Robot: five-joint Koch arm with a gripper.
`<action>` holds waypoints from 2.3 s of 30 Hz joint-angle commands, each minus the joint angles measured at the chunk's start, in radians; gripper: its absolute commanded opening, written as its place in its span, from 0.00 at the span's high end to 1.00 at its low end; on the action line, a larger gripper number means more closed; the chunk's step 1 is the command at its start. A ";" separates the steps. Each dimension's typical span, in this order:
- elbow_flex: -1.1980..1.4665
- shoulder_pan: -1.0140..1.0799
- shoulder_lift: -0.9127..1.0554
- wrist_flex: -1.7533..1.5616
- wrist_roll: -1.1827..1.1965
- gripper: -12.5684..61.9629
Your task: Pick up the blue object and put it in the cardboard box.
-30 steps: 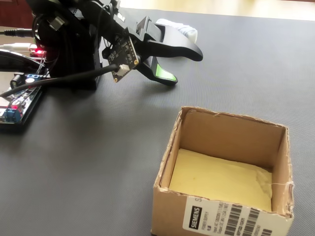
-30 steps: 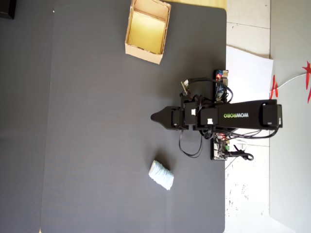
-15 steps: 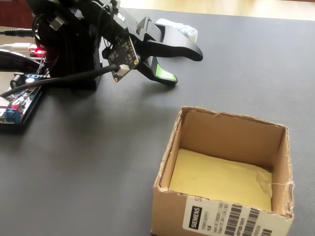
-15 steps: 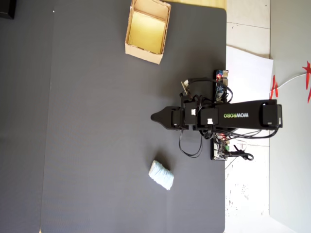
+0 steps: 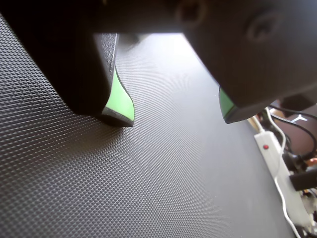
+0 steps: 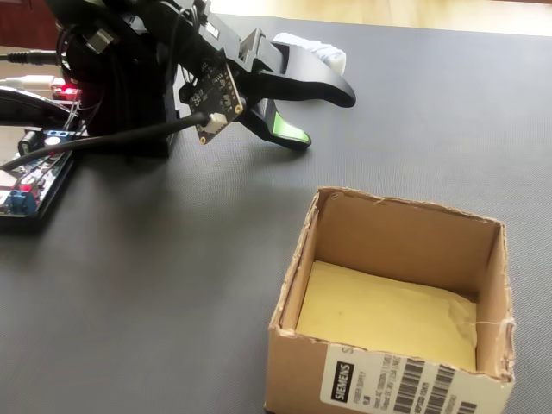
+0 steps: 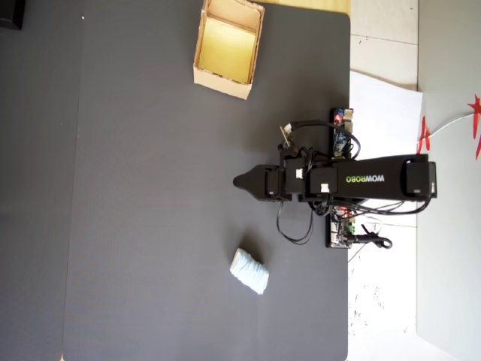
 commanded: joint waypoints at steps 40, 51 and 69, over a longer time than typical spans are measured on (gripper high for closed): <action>0.037 -0.630 0.081 0.091 0.044 0.38; 0.012 -0.819 0.081 0.077 0.075 0.39; -0.328 -0.853 -0.121 0.190 0.086 0.39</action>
